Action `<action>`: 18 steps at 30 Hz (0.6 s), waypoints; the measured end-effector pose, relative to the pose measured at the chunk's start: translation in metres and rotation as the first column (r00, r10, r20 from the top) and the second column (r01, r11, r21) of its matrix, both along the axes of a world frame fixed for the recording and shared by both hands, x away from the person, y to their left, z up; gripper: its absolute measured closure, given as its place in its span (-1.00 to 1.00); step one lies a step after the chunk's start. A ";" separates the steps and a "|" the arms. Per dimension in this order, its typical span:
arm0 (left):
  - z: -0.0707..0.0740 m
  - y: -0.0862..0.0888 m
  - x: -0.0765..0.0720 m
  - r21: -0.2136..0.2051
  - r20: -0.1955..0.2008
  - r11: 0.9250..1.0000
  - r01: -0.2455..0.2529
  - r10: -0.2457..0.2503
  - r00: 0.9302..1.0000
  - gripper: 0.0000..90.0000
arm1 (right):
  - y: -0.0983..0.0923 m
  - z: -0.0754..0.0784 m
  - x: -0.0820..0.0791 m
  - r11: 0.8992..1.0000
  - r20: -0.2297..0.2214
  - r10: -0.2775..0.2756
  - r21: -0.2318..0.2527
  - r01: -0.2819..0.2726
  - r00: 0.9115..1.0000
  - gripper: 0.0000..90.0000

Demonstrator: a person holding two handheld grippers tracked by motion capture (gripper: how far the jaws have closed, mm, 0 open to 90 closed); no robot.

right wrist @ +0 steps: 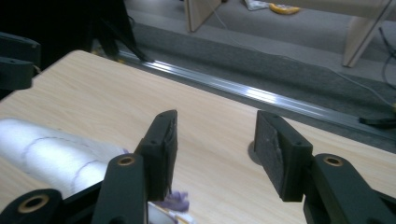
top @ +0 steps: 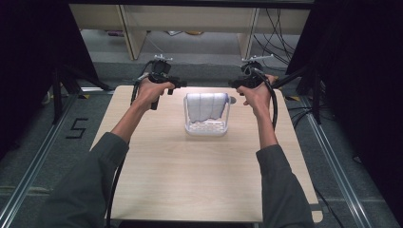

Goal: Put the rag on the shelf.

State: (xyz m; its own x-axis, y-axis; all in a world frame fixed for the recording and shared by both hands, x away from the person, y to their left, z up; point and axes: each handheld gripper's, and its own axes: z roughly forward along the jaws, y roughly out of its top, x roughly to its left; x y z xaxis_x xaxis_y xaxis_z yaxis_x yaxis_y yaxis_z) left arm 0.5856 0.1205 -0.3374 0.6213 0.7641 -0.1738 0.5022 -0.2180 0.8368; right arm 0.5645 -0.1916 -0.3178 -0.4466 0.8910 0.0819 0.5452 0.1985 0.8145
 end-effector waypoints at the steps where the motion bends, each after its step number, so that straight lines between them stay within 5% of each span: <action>1: 0.000 0.002 -0.001 0.011 -0.003 1.000 0.008 -0.008 1.000 0.16 | -0.001 0.000 -0.001 1.000 0.003 0.006 0.002 -0.006 1.000 0.12; 11: -0.006 0.016 -0.016 0.000 -0.014 1.000 0.014 -0.014 1.000 0.02 | -0.005 0.003 -0.015 0.999 0.036 0.013 -0.036 -0.012 0.999 0.08; 18: -0.010 0.022 -0.028 -0.055 -0.009 0.998 0.025 -0.025 1.000 -0.06 | -0.003 0.002 -0.026 1.000 0.034 0.022 0.006 -0.022 0.999 0.02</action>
